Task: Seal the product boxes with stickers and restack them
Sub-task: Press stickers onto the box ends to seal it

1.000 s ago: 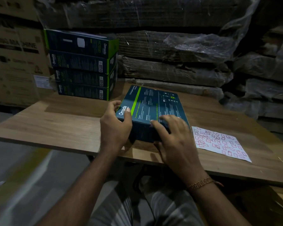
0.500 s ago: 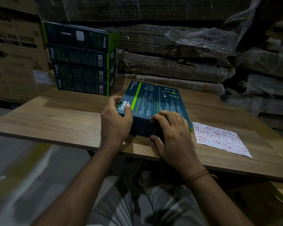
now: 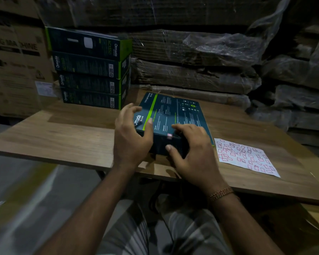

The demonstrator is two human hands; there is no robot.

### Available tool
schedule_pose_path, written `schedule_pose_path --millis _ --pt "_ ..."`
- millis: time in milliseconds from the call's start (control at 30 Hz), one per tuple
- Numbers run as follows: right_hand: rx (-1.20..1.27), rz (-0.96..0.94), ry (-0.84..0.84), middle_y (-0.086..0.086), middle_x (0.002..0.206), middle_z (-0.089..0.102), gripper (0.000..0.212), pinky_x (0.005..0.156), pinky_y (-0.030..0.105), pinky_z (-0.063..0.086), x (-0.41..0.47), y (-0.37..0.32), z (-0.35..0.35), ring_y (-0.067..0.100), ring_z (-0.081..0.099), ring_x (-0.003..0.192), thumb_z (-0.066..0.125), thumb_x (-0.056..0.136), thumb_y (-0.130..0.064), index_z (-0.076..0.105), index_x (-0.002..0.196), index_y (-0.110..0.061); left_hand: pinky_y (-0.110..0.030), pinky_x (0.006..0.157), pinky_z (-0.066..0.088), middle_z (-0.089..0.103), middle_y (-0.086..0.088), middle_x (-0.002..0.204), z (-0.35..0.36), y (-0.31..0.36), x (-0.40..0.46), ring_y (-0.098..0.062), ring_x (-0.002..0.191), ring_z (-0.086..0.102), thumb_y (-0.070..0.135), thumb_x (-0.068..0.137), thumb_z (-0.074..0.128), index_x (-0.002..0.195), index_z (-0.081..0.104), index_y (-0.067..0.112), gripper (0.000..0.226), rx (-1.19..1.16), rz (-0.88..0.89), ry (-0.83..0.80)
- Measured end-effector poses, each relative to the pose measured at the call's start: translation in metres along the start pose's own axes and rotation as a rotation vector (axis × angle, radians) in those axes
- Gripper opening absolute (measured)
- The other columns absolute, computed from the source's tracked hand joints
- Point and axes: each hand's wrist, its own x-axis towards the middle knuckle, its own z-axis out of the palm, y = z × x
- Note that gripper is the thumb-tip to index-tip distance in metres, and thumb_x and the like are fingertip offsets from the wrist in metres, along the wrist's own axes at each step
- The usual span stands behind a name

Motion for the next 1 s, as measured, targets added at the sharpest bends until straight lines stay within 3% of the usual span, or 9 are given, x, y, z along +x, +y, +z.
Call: schedule_pose_path --millis 133,200,433,733,867,1000 --pt "0.073 0.032 0.091 -0.007 0.11 0.069 0.036 0.092 0.046 0.055 0.007 0.0 0.002 0.017 0.062 0.106 0.08 0.091 -0.025 0.069 0.124 -0.018 -0.064 0.127 0.019 0.061 0.015 0.139 -0.001 0.009 -0.009 -0.009 0.135 0.053 0.047 0.096 0.067 0.136 0.06 0.03 0.044 0.171 0.249 -0.178" --pt "0.075 0.04 0.114 -0.007 0.108 0.07 0.031 0.09 0.045 0.056 0.008 -0.001 0.003 0.017 0.063 0.104 0.081 0.09 -0.022 0.069 0.119 -0.018 -0.063 0.129 0.009 0.063 0.019 0.132 -0.002 0.009 -0.011 -0.006 0.131 0.055 0.052 0.094 0.068 0.135 0.06 0.034 0.046 0.222 0.269 -0.208" --pt "0.046 0.06 0.164 -0.01 0.104 0.07 0.028 0.084 0.041 0.057 0.01 -0.006 0.006 0.015 0.062 0.099 0.079 0.086 -0.024 0.07 0.112 -0.02 -0.056 0.118 0.027 0.067 0.016 0.123 -0.003 0.009 -0.01 -0.011 0.127 0.056 0.053 0.092 0.066 0.136 0.062 0.032 0.049 0.266 0.287 -0.226" --pt "0.06 0.075 0.14 -0.011 0.102 0.07 0.032 0.087 0.036 0.058 0.012 -0.006 0.003 0.014 0.063 0.1 0.075 0.078 -0.015 0.07 0.11 -0.021 -0.052 0.117 0.025 0.066 0.018 0.123 -0.004 0.009 -0.008 -0.011 0.126 0.055 0.051 0.086 0.063 0.138 0.059 0.034 0.055 0.261 0.262 -0.254" --pt "0.083 0.092 0.148 -0.014 0.1 0.069 0.027 0.085 0.032 0.058 0.015 -0.009 0.002 0.01 0.063 0.099 0.08 0.084 -0.025 0.07 0.109 -0.024 -0.051 0.116 0.026 0.066 0.021 0.125 -0.003 0.011 -0.008 -0.006 0.126 0.054 0.053 0.09 0.066 0.141 0.057 0.036 0.054 0.233 0.244 -0.242" --pt "0.067 0.085 0.148 -0.013 0.098 0.068 0.026 0.083 0.036 0.058 0.016 -0.011 0.003 0.012 0.063 0.097 0.08 0.085 -0.028 0.07 0.108 -0.024 -0.052 0.117 0.027 0.066 0.021 0.125 -0.003 0.01 -0.008 -0.005 0.126 0.054 0.053 0.091 0.066 0.142 0.056 0.036 0.055 0.238 0.243 -0.245"
